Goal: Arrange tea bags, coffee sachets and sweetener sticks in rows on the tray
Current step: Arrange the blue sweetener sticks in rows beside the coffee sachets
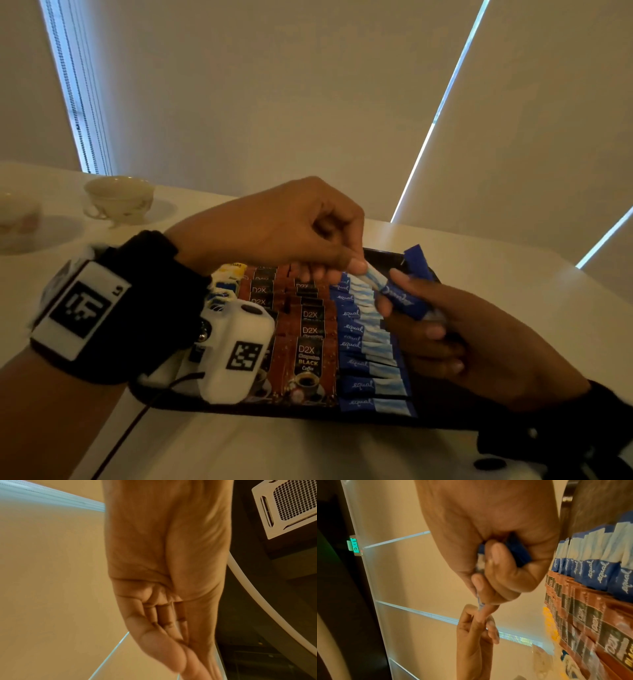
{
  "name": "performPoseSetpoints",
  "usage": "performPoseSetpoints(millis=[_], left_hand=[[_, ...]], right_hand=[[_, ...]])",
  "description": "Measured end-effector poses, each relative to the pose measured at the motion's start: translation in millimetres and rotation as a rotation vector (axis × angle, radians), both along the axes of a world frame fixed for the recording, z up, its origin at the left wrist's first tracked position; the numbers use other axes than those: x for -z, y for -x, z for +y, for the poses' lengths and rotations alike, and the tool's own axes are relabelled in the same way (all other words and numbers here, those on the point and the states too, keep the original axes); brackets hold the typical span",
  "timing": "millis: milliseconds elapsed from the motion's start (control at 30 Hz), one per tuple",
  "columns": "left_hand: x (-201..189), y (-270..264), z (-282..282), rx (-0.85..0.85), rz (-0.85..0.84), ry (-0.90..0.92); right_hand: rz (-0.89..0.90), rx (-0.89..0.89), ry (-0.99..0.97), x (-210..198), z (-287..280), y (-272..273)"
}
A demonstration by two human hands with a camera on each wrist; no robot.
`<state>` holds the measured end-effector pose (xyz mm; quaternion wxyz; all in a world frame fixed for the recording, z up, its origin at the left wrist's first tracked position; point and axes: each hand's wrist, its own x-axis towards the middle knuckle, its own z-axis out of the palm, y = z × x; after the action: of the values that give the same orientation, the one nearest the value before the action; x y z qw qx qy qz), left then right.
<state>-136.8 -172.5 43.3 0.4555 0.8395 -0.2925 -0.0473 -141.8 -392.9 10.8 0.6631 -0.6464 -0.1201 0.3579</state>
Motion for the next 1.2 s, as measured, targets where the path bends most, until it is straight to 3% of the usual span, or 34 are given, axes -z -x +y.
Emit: performPoseSetpoints(millis=[133,233,333,433,567,767,1033,1200], left_hand=[[2,-1,2,0.020,0.012,-0.108],[8,1,-9,0.009,-0.028,-0.212],[15,2,-24,-0.084,-0.131,-0.208],[21,0,-33,-0.108,-0.157,-0.168],[21,-1,-30,-0.064,-0.090,-0.083],[15,-2,-28,-0.056,0.073,0.191],[12,1,-22,-0.075,0.110,0.011],[19,3,-35,-0.087,0.132,0.029]], right_hand=[[-0.117,0.174,0.141,-10,-2,7],[-0.349,0.286,0.382,-10,7,7],[-0.605,0.341,0.529,-7,16,3],[-0.734,0.334,0.573,-6,22,1],[-0.730,0.344,0.493,-9,23,1],[-0.686,0.350,0.458,0,12,11],[-0.564,0.370,0.387,0,-17,20],[-0.515,0.391,0.457,10,-21,17]])
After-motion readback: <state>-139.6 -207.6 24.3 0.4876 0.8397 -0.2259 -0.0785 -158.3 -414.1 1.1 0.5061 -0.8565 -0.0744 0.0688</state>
